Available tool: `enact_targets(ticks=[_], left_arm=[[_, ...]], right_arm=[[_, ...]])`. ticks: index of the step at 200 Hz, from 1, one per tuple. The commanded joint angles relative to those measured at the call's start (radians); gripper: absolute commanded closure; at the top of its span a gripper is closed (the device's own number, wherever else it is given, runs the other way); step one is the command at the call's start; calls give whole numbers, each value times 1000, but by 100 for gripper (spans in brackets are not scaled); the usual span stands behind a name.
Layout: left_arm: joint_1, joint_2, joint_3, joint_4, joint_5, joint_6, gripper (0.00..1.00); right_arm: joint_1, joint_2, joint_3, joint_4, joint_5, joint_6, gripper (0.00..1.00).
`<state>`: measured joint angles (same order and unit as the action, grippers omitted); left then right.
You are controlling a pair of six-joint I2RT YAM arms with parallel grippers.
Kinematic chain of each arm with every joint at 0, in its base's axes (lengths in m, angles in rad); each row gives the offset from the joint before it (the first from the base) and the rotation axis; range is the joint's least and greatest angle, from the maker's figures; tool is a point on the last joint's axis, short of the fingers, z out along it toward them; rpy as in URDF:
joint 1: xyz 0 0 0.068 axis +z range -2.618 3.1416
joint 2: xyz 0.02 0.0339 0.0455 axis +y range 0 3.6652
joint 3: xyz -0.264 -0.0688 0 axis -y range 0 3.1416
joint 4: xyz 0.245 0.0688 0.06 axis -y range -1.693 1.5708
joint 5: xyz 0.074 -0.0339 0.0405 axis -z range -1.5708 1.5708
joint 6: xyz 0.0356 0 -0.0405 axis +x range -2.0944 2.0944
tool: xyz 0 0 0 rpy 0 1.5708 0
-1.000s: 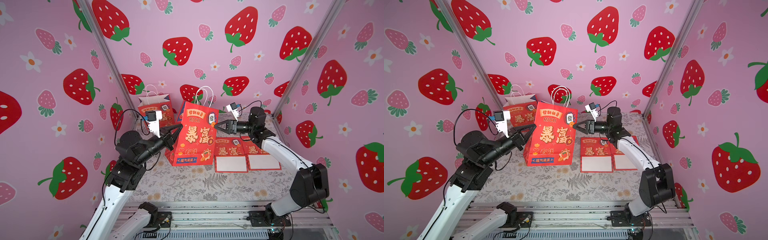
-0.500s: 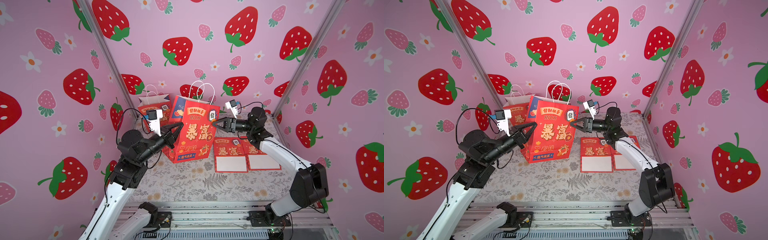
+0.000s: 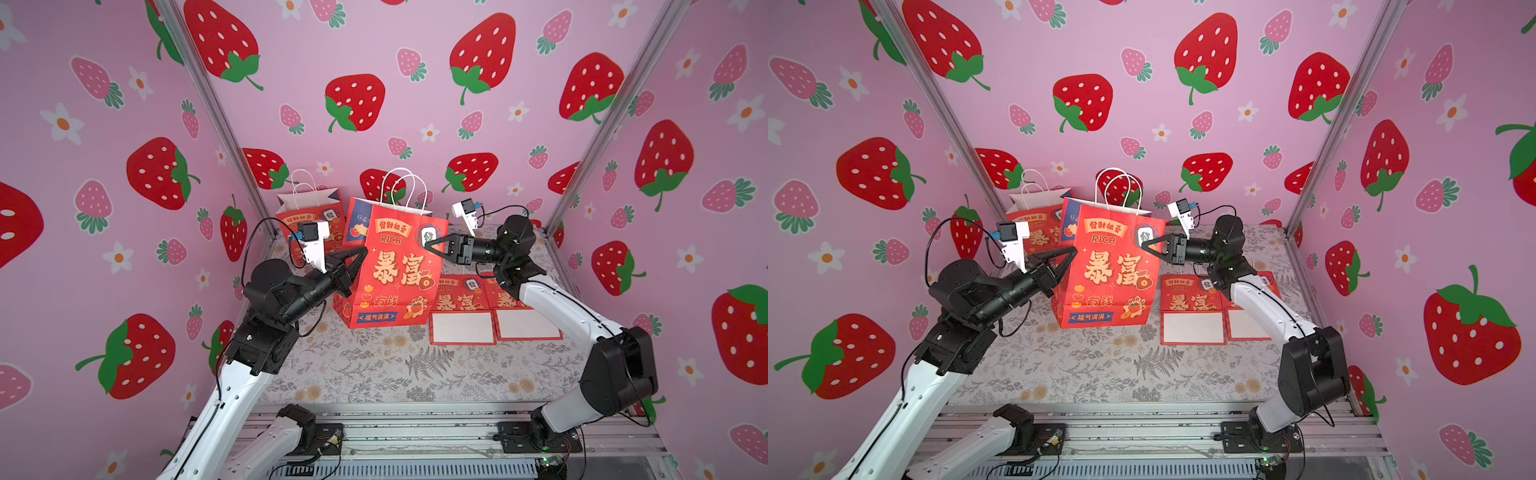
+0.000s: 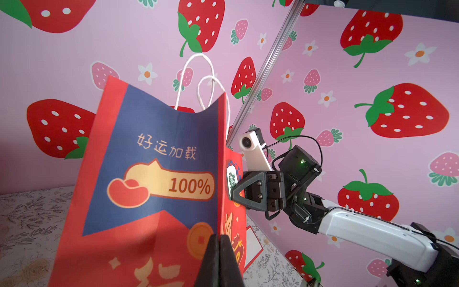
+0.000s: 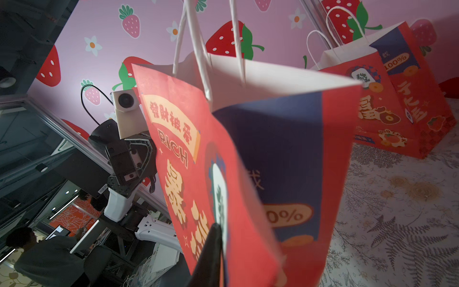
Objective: Put away the paper bag
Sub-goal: Press the paper bag.
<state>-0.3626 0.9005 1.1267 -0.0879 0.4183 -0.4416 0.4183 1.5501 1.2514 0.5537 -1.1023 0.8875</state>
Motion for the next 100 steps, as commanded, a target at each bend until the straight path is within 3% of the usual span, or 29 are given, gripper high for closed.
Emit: enact_targets(ticks=[1, 30, 38, 68, 100], left_arm=[[5, 38, 52, -8, 36, 16, 100], [5, 26, -4, 77, 9, -20, 100], [5, 16, -26, 91, 10, -26, 96], [7, -35, -71, 26, -13, 18, 43], [18, -123, -153, -58, -100, 121, 21]], right_arm=[[-5, -55, 10, -43, -21, -44, 93], [-45, -105, 8, -143, -22, -96, 100], [-59, -121, 4, -166, -25, -107, 100], [-145, -174, 5, -270, -75, -152, 100], [-223, -197, 73, -491, -171, -246, 100]])
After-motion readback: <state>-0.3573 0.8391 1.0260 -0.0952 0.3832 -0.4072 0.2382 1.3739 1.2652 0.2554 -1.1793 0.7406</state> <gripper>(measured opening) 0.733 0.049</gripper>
